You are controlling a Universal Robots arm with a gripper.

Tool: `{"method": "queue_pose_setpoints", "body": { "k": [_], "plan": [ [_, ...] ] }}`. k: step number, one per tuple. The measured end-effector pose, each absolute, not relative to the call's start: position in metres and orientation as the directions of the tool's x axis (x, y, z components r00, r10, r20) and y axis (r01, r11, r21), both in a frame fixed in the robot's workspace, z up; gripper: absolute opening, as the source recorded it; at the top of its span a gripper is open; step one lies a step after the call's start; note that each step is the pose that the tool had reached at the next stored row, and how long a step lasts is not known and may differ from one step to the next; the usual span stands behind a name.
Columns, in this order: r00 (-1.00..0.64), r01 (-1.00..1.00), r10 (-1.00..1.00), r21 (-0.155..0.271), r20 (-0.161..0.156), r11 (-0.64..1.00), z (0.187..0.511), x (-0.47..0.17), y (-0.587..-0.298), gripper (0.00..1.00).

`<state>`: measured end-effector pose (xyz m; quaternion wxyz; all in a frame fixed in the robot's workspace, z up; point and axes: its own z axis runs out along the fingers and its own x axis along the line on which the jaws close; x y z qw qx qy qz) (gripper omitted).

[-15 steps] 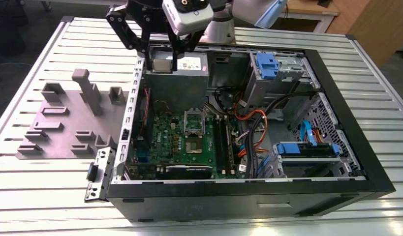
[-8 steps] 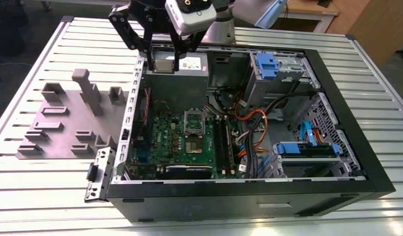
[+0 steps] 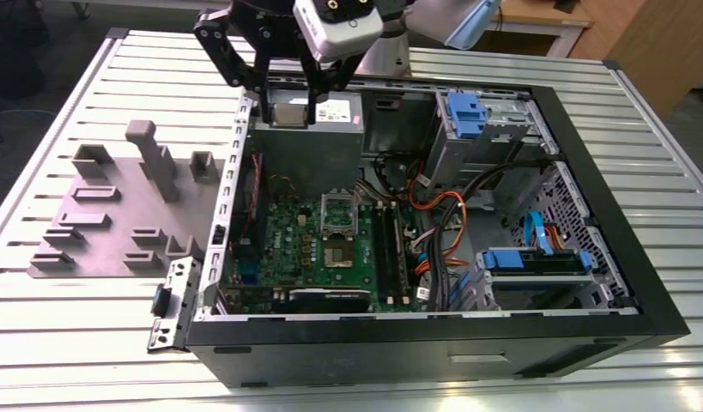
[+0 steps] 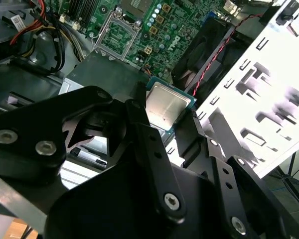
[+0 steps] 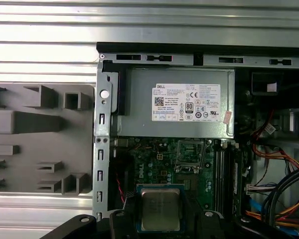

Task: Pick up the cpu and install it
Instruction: 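Pick up the cpu and move it towards the insertion slot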

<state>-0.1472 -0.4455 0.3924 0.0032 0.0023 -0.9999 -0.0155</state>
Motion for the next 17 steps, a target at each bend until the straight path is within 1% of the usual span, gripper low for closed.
{"method": "queue_pose_setpoints", "body": {
  "k": [10,17],
  "plan": [
    [-1.000,-0.005,-0.005,0.031,0.006,1.000,0.392,-0.146,-0.445,0.47],
    [-1.000,-0.004,-0.005,0.031,0.006,1.000,0.392,-0.130,-0.445,0.47]
  ]
}}
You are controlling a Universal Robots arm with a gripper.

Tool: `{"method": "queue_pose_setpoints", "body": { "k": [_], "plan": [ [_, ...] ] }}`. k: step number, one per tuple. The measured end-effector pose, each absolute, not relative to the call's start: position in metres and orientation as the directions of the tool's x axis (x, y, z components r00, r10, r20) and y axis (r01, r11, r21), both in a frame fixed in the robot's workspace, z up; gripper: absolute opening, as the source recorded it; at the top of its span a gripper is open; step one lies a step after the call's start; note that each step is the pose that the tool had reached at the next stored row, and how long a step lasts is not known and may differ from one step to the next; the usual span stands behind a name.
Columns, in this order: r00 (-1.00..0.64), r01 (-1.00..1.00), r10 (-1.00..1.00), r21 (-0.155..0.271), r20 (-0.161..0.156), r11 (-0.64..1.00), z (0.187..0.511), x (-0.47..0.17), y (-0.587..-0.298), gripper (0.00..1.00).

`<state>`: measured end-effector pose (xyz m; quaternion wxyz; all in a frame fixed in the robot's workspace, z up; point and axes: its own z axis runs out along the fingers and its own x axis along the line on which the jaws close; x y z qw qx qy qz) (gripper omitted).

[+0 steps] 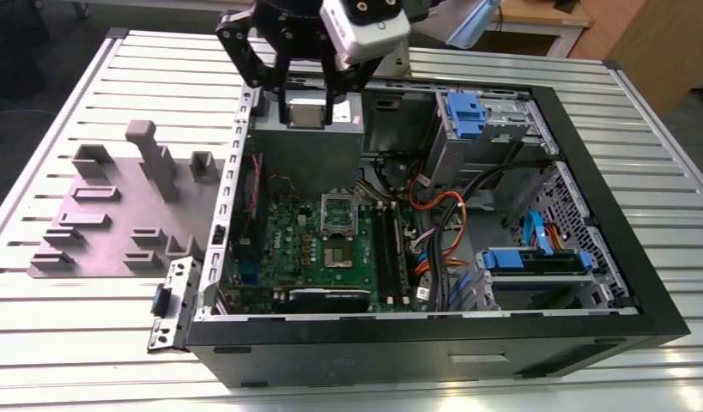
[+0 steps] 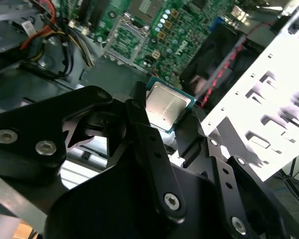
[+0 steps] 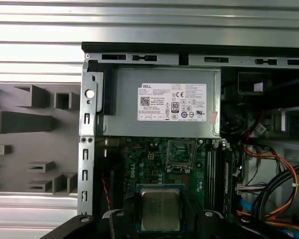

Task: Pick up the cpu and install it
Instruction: 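Pick up the cpu and move it towards the insertion slot, then place the cpu into insertion slot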

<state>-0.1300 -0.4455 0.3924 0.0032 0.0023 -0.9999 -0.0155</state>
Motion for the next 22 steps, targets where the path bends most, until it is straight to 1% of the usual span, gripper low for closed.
{"method": "queue_pose_setpoints", "body": {
  "k": [7,22],
  "plan": [
    [-1.000,-0.005,-0.005,0.031,0.006,1.000,0.392,-0.112,-0.446,0.47],
    [-1.000,-0.004,-0.005,0.031,0.006,1.000,0.391,-0.109,-0.448,0.47]
  ]
}}
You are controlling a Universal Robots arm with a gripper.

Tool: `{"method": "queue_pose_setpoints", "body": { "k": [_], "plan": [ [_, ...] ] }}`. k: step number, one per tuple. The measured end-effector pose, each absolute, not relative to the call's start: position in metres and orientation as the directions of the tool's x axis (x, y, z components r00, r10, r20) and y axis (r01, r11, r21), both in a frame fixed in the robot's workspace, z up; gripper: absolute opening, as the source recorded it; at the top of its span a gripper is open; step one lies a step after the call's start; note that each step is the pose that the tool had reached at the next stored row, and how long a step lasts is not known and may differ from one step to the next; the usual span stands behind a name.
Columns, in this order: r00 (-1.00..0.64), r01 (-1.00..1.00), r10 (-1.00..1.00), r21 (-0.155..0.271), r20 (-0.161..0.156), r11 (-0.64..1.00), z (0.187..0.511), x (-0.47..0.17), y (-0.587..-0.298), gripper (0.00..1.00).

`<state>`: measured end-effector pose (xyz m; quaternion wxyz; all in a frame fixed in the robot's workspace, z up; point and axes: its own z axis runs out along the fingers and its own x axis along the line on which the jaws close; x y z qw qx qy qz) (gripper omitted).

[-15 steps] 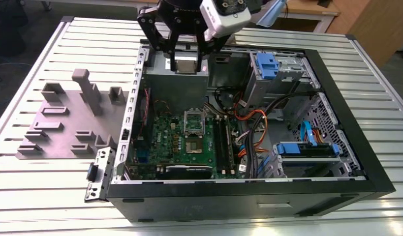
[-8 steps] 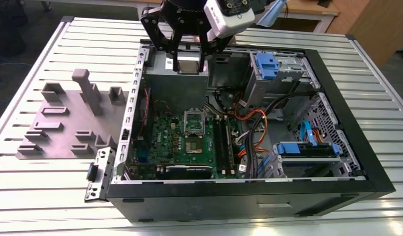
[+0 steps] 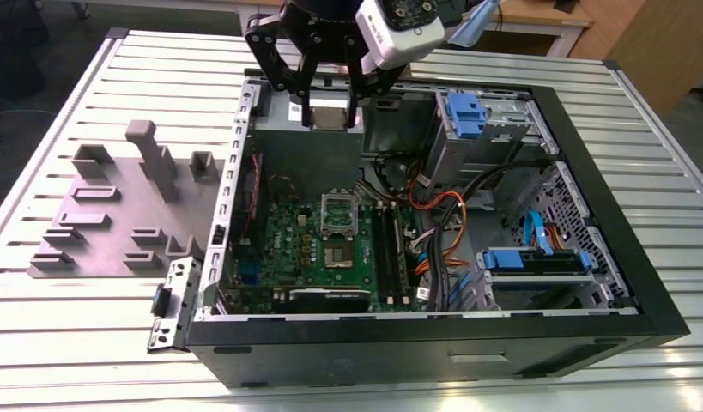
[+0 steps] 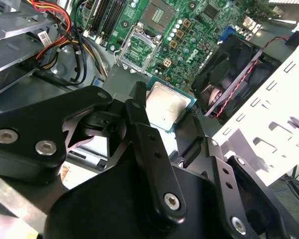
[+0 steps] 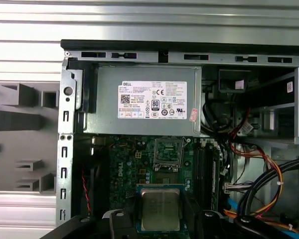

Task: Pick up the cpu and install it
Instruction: 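Place the cpu into insertion slot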

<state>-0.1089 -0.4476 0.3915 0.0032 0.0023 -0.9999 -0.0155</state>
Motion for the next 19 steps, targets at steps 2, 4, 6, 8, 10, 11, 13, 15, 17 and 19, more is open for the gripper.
{"method": "queue_pose_setpoints", "body": {
  "k": [2,4,6,8,10,11,13,15,17,19],
  "plan": [
    [-1.000,-0.005,-0.005,0.031,0.006,1.000,0.3914,-0.1089,-0.4484,0.47],
    [-1.000,-0.004,-0.005,0.031,0.006,1.000,0.3910,-0.1089,-0.4490,0.47],
    [-1.000,-0.004,-0.005,0.031,0.006,1.000,0.3908,-0.1089,-0.4492,0.47],
    [-1.000,-0.004,-0.005,0.031,0.006,1.000,0.3905,-0.1089,-0.4495,0.47],
    [-1.000,-0.004,-0.005,0.031,0.006,1.000,0.3899,-0.1089,-0.4499,0.47],
    [-1.000,-0.004,-0.005,0.031,0.006,1.000,0.3895,-0.1089,-0.4500,0.47],
    [-1.000,-0.004,-0.005,0.031,0.006,1.000,0.3888,-0.1089,-0.4504,0.47],
    [-1.000,-0.004,-0.005,0.031,0.006,1.000,0.3880,-0.1089,-0.4504,0.47],
    [-1.000,-0.004,-0.005,0.031,0.006,1.000,0.3871,-0.1089,-0.4505,0.47],
    [-1.000,-0.004,-0.005,0.031,0.006,1.000,0.3865,-0.1089,-0.4506,0.47]
  ]
}}
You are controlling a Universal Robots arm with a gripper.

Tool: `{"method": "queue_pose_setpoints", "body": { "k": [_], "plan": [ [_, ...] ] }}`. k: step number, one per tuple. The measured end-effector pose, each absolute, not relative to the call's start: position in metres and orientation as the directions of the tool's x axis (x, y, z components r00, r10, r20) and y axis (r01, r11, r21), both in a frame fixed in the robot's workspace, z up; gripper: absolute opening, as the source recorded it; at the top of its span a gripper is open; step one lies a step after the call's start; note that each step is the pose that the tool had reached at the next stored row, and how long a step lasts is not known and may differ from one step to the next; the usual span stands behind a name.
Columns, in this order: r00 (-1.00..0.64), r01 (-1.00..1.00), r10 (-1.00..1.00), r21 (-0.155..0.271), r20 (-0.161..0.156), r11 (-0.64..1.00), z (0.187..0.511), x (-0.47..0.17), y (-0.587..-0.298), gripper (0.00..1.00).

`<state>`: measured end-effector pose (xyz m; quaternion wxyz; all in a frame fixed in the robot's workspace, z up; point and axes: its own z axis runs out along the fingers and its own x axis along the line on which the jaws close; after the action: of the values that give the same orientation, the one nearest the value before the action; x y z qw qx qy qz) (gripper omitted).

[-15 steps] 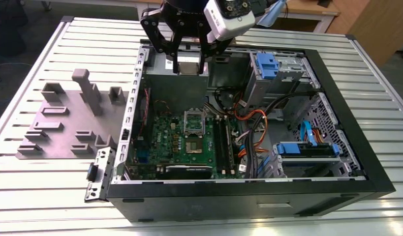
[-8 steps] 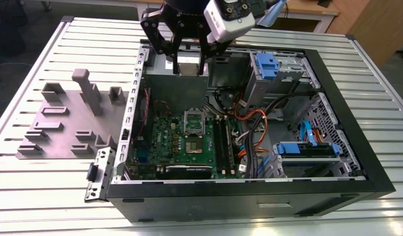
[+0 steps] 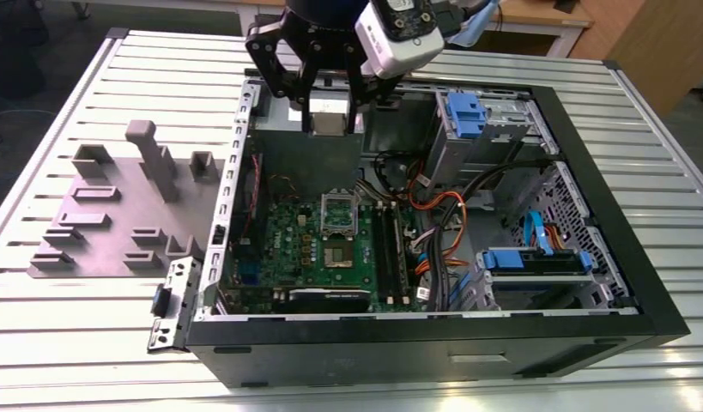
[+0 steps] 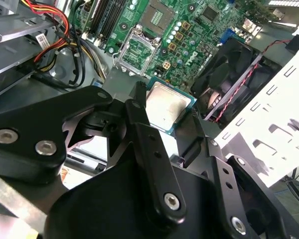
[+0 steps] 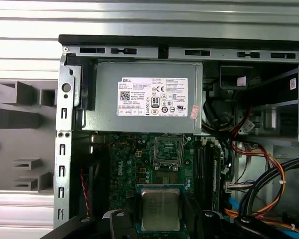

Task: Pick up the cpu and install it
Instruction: 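Place the cpu into insertion slot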

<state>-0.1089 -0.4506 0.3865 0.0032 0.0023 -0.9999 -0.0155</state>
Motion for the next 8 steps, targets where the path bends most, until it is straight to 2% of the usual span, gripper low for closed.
{"method": "queue_pose_setpoints", "body": {
  "k": [8],
  "plan": [
    [-1.000,-0.005,-0.005,0.031,0.006,1.000,0.3843,-0.1088,-0.4524,0.47]
  ]
}}
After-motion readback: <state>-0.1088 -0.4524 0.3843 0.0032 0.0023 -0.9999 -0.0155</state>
